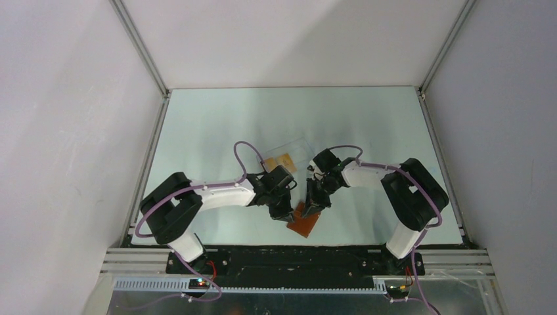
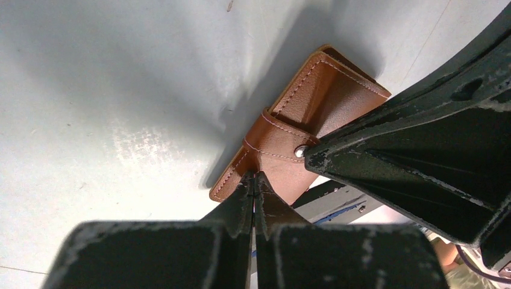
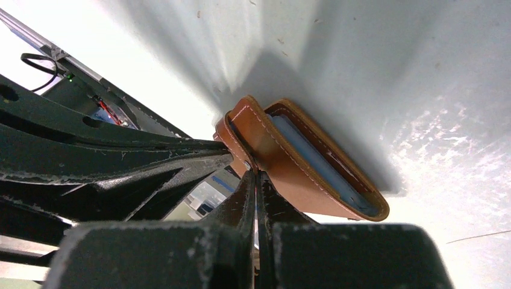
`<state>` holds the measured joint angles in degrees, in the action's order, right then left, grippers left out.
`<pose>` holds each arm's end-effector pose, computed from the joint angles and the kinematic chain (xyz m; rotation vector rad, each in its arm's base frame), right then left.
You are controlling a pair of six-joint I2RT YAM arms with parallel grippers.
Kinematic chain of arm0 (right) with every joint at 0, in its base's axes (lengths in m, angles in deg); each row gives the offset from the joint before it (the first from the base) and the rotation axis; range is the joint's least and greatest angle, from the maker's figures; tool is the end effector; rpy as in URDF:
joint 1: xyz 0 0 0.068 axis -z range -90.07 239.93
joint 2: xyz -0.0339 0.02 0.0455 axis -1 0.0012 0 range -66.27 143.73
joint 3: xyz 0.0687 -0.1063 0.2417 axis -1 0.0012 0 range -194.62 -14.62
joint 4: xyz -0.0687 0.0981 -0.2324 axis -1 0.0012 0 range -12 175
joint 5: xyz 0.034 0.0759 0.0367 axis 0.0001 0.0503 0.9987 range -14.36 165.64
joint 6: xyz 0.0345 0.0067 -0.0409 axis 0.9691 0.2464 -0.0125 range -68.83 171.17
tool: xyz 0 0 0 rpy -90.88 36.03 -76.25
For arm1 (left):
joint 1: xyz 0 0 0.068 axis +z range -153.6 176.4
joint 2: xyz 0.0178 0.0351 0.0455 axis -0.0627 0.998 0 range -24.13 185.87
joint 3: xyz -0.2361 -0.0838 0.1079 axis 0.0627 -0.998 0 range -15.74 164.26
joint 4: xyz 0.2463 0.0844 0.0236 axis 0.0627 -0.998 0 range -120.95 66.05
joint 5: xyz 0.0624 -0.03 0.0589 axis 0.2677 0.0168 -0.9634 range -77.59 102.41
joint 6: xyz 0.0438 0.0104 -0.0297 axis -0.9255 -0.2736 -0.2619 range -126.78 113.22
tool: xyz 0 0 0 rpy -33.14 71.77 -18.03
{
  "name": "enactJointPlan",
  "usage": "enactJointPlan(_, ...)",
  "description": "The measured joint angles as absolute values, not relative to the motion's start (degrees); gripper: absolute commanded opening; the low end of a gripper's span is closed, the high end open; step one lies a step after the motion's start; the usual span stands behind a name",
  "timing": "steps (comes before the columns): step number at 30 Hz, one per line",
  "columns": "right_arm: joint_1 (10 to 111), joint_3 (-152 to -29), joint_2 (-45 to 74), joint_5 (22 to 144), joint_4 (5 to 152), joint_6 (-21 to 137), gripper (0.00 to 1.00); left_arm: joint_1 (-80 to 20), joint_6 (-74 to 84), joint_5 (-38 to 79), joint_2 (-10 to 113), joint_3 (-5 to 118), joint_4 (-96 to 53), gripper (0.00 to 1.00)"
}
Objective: Put the credit cards into the card holder
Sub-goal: Close the card holder at the center of the board.
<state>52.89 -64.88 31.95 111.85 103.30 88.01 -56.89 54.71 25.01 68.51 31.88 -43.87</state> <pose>0.2235 0.1950 0.1346 0.1408 -2.8224 -0.9871 0.1694 -0.2402 0.1478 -0.1409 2.9964 -0.7395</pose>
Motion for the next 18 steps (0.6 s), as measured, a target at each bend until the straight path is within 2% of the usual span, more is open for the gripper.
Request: enactJointPlan(18, 52.6, -65.3, 33.8, 112.4, 103.0, 88.0, 0.00, -57.2, 53.6, 24.5, 68.9, 33.6, -47.0, 0.00)
